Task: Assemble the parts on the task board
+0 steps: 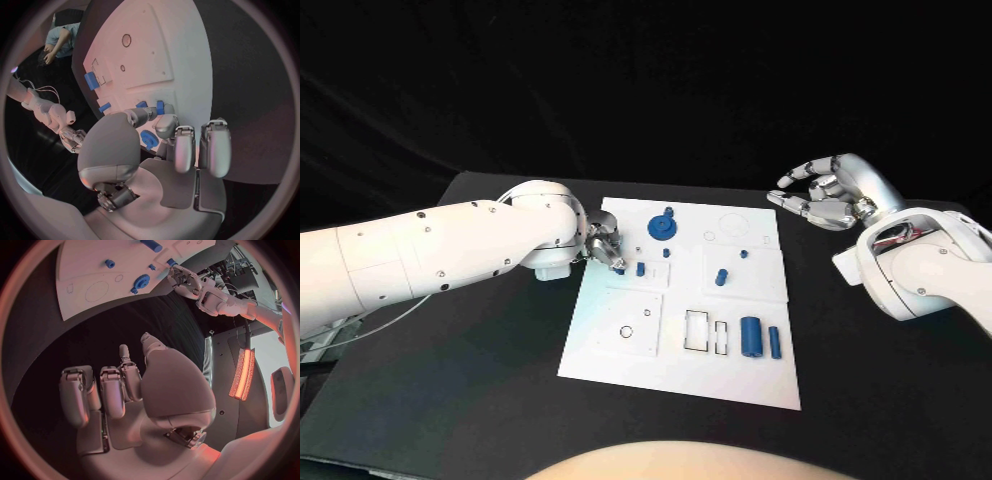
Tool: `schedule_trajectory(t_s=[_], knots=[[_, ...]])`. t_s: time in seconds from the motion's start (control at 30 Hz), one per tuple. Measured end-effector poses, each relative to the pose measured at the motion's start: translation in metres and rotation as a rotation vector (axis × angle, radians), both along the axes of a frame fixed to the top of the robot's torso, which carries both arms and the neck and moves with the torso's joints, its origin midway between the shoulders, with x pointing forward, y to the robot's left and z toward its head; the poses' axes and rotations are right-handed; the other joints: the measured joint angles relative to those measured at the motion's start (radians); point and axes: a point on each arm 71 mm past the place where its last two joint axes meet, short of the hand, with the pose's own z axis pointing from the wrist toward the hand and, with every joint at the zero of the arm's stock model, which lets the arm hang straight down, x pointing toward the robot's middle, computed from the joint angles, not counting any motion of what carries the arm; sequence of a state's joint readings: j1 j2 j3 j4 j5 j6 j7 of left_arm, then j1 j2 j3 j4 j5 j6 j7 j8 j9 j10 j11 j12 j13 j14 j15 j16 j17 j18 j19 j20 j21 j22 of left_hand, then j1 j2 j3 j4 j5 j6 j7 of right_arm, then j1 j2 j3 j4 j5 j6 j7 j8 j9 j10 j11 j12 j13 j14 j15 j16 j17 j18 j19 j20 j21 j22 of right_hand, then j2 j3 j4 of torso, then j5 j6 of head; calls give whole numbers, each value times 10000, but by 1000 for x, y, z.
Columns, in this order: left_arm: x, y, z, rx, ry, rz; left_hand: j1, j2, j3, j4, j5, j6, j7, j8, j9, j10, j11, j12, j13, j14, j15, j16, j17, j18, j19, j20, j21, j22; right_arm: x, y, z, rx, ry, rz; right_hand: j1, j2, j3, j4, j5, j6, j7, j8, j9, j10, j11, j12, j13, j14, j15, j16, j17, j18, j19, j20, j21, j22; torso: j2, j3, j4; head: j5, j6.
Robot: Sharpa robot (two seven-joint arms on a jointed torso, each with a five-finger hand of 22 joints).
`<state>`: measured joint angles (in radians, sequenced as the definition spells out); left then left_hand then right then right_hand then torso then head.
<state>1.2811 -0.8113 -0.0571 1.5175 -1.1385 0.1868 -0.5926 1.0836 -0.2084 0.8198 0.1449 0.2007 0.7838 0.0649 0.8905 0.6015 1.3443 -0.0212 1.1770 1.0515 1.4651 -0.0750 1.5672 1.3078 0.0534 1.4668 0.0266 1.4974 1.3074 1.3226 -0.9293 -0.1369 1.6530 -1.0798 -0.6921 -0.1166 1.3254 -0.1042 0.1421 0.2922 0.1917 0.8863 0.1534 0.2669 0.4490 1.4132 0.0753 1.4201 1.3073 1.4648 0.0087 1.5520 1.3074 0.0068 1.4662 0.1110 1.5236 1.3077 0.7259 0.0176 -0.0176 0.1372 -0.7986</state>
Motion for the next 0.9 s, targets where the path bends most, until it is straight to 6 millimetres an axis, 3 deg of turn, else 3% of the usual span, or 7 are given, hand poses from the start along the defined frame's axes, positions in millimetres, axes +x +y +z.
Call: schedule_trajectory(t_s=[0.2, 0.53, 0.57, 0.9], knots=[[1, 0, -1, 50, 29, 26, -299, -90, -211, 210, 0, 345, -235, -1, -66, 0, 0, 5, 13, 0, 0, 0, 0, -1, -38, -38, 0, 0, 0, 0, 0, 0, -2, -1, -31, 30, 0, 0, 0, 0, 0, 0, -1, 0, 0, 0, 0, 0, 0, 0, 0, 0, 0, 0, 0, -1, -4, -1, 0, -7, -12], [2, 0, -2, 98, 102, 22, -672, -91, -457, 511, 4, 458, -276, 4, -124, 37, -37, 4, 13, 0, 0, 0, -1, -13, 0, -71, 0, 0, 0, 0, 0, -1, 9, 0, -42, 41, 0, 0, 0, 0, 0, 0, -2, 0, 0, 0, 0, 0, 0, 0, -1, 0, 0, 0, -38, -2, 0, -6, -1, -8, 4], [2, 0, -2, 102, 116, 14, -804, -120, -582, 636, -14, 477, -295, 6, -140, 37, -37, 4, 13, 0, 0, 0, -1, -164, 0, -71, 0, 0, 0, 0, 0, 0, 9, 1, -42, 42, 0, 0, 0, 0, 0, 0, -2, 0, 0, 0, -1, 0, 0, 0, -1, 0, 0, 0, -38, -2, 3, -6, -1, -9, 4], [2, 1, -3, 145, 215, 5, -1127, -102, -1624, 1170, -58, 512, -256, -3, -236, 36, -37, 4, 11, 0, 1, 0, -2, -162, 0, -71, 0, 0, 0, 0, -1, 0, 15, -2, -42, 41, 0, 0, 0, 0, 0, -1, -3, 0, 0, 0, 8, 0, 0, 0, -2, 0, 0, 0, -38, -3, 5, -10, 0, -17, 0]])
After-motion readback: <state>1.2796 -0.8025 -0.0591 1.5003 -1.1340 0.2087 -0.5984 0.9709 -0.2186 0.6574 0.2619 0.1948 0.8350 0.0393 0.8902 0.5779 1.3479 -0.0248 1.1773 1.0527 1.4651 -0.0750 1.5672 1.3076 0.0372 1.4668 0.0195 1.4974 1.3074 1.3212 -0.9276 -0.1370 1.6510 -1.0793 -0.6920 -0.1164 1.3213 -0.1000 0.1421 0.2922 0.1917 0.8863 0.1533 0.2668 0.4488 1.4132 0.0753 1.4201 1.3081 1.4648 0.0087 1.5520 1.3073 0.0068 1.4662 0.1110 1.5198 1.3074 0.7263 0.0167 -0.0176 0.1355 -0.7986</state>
